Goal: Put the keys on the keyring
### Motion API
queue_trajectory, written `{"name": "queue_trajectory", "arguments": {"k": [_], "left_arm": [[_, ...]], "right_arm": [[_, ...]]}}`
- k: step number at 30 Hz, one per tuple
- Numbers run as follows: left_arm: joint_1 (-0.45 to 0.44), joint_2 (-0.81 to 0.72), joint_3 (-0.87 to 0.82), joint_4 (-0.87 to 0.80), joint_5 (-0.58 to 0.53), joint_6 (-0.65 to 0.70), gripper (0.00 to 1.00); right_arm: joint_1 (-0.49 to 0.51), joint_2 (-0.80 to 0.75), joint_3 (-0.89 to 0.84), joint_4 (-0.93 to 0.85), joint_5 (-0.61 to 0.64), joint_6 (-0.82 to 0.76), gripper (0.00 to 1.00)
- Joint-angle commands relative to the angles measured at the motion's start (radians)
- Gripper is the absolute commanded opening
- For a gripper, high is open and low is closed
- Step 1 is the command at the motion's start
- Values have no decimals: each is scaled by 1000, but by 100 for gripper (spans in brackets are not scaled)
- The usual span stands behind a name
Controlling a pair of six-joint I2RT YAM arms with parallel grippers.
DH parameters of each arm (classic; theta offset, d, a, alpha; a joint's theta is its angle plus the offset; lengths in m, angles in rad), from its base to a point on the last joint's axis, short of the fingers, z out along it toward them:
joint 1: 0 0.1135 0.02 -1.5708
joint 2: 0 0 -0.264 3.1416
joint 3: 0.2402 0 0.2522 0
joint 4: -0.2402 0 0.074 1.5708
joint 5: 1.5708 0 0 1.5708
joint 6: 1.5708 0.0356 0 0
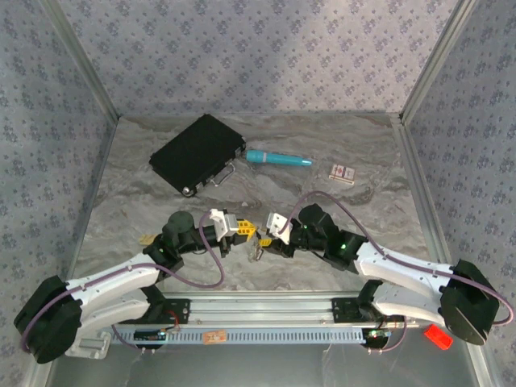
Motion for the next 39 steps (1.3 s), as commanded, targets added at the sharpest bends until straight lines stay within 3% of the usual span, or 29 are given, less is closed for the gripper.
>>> {"name": "queue_trajectory", "arguments": {"k": [1,11,17,31,39], "left_arm": [[-4,-8,-5,46,22,-10,0],[-3,-9,-8,45,23,-10,0],[-4,-10,-8,40,26,-9,0],[-3,-12,-10,36,26,-3,0],[-4,-8,-7,37,43,0,0]], "right_arm": [[6,4,42,37,2,17,34],[3,0,55,32,-5,19,18],[1,3,56,27,-1,21,14],[-13,-18,60,-12,10,5,20],[-20,-16,66,-26,-57,-5,32]]}}
